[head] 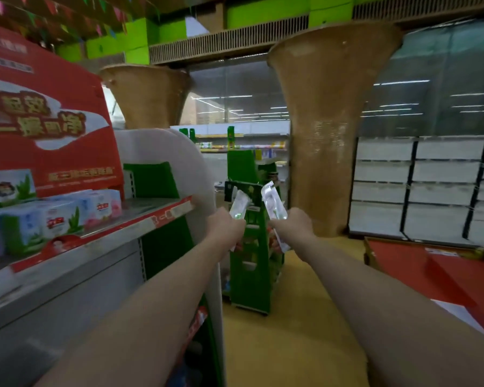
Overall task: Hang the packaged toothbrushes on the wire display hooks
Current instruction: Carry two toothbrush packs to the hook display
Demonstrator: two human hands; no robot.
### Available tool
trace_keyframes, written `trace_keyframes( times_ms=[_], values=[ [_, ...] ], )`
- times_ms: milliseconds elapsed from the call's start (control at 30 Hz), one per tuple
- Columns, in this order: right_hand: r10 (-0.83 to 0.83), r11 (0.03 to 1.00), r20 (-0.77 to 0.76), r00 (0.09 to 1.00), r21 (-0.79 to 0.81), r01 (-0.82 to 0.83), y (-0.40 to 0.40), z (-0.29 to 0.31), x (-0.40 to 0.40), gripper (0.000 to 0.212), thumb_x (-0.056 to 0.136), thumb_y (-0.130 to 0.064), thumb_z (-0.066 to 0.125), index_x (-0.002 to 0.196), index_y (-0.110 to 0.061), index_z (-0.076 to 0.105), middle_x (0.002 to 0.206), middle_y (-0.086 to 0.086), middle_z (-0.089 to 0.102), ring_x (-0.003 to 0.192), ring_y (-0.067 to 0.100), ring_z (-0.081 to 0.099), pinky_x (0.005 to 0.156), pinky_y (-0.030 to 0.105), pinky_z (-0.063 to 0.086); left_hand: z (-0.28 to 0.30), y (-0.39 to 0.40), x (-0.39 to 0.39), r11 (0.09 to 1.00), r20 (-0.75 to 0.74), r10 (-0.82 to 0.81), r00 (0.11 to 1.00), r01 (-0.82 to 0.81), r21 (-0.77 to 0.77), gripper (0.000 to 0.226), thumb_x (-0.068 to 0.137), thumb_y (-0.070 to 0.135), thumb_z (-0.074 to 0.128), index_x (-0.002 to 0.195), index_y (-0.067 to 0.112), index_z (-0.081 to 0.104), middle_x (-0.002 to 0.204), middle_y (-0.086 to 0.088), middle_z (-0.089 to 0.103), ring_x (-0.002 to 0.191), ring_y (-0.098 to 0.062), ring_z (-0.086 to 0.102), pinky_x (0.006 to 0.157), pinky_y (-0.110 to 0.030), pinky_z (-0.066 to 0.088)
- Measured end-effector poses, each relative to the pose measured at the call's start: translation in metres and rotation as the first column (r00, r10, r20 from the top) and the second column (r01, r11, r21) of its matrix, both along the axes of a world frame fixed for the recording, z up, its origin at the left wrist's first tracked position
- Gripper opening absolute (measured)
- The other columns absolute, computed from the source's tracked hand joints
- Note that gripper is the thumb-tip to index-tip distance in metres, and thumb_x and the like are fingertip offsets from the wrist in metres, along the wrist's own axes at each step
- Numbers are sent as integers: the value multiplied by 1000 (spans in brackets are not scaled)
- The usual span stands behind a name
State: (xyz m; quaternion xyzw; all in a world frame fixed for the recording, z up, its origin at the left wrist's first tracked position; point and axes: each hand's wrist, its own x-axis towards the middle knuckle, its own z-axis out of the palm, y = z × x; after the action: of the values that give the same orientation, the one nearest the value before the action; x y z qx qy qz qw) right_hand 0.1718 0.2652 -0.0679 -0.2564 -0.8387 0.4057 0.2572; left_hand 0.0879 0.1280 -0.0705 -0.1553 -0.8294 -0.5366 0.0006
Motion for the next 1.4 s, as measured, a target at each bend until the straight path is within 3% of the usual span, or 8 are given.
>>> trace_keyframes(
  times_ms=[133,333,567,800,933,1033,1233,1400],
  values=[
    [-23,1000,-16,1000,-16,23,22,-7,5,21,96,-19,60,110,-4,57,98,14,62,58,21,63,38,26,47,-7,24,-2,998,-7,-38,999,37,-50,32,91,21,67,115,10,49,105,-16,62,83,-32,72,64,-48,65],
    [-29,995,-29,999,-92,26,62,-9,-3,21,93,-19,62,107,-6,54,99,19,63,71,39,72,59,55,61,-8,61,-14,995,-39,-33,999,30,-94,27,92,24,69,105,15,48,104,-17,61,75,-29,73,61,-47,64],
    [1,993,-4,1000,-119,-1,111,-12,-16,22,97,-14,61,114,-3,52,101,19,62,63,32,70,58,47,63,-9,113,-37,993,-10,-33,999,31,-114,30,92,24,70,109,14,48,110,-16,57,80,-29,72,67,-47,65],
    [26,996,24,999,-83,-24,165,-12,-37,12,96,-15,62,95,-10,51,89,10,58,66,29,68,56,41,61,-8,171,-54,992,-18,-20,1000,17,-124,40,97,15,63,133,10,47,120,-20,55,65,-23,72,52,-34,62],
    [8,1000,9,1000,-27,-8,188,-13,-48,16,93,-17,61,103,-5,56,94,15,61,77,35,69,67,52,61,-10,199,-61,993,-38,12,999,-16,-113,39,97,12,62,132,8,48,117,-19,56,62,-23,71,47,-31,59],
    [29,999,25,999,-27,-28,206,-16,-54,16,95,-17,61,101,-3,56,86,12,58,66,27,67,58,43,60,-10,218,-68,991,-48,30,998,-36,-132,38,96,14,62,131,7,48,118,-19,55,64,-24,71,51,-36,62],
    [34,999,19,999,-17,-33,239,-24,-80,21,97,-21,61,80,-16,49,78,5,54,69,23,62,72,45,59,-11,248,-91,987,-37,8,999,-14,-160,34,96,16,61,126,7,49,110,-15,54,68,-26,72,63,-45,65],
    [16,999,24,1000,-28,-15,261,-27,-125,18,94,-23,62,102,-10,52,93,13,60,83,35,70,72,56,60,-11,273,-134,989,-57,-9,998,0,-146,38,95,15,60,130,9,47,111,-15,53,65,-26,73,62,-47,64]
  ],
)
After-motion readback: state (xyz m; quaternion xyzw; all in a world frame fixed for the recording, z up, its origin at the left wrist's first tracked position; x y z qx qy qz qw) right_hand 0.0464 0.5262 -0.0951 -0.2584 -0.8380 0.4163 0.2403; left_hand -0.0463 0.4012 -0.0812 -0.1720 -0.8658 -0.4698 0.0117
